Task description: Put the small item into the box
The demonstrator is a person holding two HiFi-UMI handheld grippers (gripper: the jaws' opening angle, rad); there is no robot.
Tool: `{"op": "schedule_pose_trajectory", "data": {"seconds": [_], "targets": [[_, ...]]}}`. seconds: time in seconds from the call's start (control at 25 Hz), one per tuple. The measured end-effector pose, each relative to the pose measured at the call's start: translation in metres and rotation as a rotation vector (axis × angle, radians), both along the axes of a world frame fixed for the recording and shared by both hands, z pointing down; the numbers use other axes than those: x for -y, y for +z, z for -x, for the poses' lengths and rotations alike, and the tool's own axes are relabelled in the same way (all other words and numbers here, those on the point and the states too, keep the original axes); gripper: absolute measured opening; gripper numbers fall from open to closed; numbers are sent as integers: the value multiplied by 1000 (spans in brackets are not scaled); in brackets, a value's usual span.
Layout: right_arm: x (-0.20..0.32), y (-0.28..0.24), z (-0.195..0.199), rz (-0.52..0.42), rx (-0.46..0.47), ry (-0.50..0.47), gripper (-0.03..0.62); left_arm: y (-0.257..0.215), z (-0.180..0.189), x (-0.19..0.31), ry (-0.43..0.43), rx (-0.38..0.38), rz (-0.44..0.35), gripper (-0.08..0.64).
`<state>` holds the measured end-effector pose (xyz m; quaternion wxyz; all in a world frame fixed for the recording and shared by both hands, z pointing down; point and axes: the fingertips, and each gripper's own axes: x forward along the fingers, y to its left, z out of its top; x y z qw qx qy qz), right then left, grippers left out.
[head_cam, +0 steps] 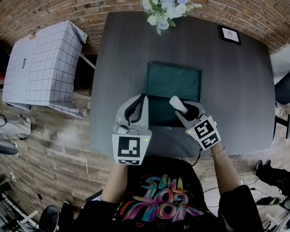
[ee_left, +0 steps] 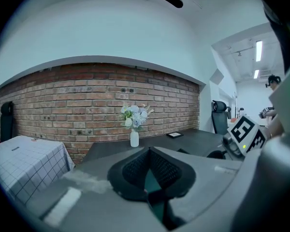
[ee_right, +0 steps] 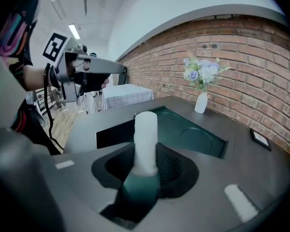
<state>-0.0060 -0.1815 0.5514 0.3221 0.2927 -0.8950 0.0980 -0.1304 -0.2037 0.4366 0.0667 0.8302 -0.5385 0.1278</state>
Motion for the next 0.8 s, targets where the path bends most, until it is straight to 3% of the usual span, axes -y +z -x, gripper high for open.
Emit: {"op": "schedule_pose_trajectory", "data": {"seconds": [0.36,0.6,0.8], "targets": [[-9,44,20,66,-140,-137,138,24,-7,1,18,-4,57,2],[-9,57,30,81,-139,-157,138,29,-9,2,25,-6,72,1],[-12,72,32,145,-180,-176,140,30,-5,3,16,-12,74,2]]}}
